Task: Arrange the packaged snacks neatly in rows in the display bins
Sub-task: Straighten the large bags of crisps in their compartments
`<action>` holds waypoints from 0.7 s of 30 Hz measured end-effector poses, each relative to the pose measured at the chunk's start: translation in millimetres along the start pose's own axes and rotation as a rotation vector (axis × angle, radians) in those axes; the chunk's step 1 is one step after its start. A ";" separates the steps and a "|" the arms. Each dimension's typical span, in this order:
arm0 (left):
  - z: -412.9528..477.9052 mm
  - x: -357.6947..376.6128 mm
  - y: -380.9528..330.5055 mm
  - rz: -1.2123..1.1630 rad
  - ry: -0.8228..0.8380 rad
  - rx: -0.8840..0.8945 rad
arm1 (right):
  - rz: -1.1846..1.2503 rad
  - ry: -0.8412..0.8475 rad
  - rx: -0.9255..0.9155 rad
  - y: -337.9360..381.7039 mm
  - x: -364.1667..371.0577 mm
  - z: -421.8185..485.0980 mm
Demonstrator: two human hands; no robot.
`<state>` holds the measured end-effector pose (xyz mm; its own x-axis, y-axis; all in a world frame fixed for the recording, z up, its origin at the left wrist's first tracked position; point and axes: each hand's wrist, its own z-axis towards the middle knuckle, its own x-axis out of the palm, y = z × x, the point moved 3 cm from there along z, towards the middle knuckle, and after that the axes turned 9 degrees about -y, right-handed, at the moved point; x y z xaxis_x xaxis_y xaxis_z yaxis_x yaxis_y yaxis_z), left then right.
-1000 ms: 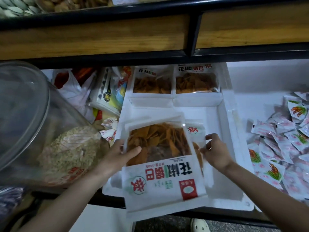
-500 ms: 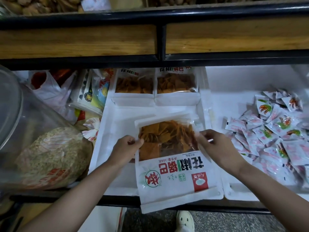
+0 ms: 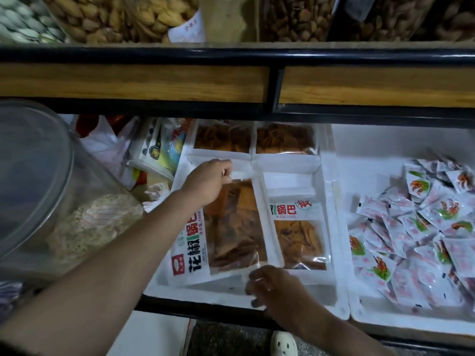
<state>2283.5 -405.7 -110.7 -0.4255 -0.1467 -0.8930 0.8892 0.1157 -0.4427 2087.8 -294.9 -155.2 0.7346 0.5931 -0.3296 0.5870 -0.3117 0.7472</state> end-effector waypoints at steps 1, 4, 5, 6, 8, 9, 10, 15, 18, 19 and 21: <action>-0.3 6.8 4.2 0.007 0.012 -0.009 | -0.029 -0.052 -0.061 4.0 -9.5 3.9; -9.3 18.8 12.5 -0.026 0.017 -0.057 | -0.162 -0.368 -0.326 26.6 -50.0 19.3; -13.9 20.4 13.5 -0.032 0.007 -0.066 | -0.241 -0.461 -0.397 35.9 -60.6 25.4; -20.2 20.2 13.6 -0.024 -0.014 -0.080 | -0.285 -0.510 -0.459 46.5 -67.7 32.4; -38.6 17.5 15.5 -0.023 -0.059 -0.140 | -0.320 -0.489 -0.567 64.7 -69.0 52.0; -50.7 15.6 18.6 -0.035 -0.093 -0.176 | -0.361 -0.434 -0.596 72.9 -65.6 63.7; -65.5 13.9 22.0 -0.033 -0.113 -0.216 | -0.422 -0.377 -0.603 80.4 -60.6 76.8; -143.8 29.1 56.3 -0.064 -0.162 -0.506 | -0.706 -0.264 -0.480 95.9 -44.3 119.3; -175.1 39.8 64.8 -0.229 -0.119 -0.815 | -0.770 -0.316 -0.444 96.3 -44.6 122.8; -180.8 43.6 66.1 -0.294 -0.082 -0.910 | -0.767 -0.326 -0.428 96.1 -45.3 122.6; -188.5 47.2 63.0 -0.483 -0.026 -1.116 | -0.719 -0.345 -0.410 95.4 -46.2 120.6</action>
<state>2287.8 -220.1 -196.0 -0.6579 -0.4261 -0.6209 0.0015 0.8238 -0.5669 2150.9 -441.6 -138.2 0.3361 0.2658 -0.9035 0.8258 0.3780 0.4184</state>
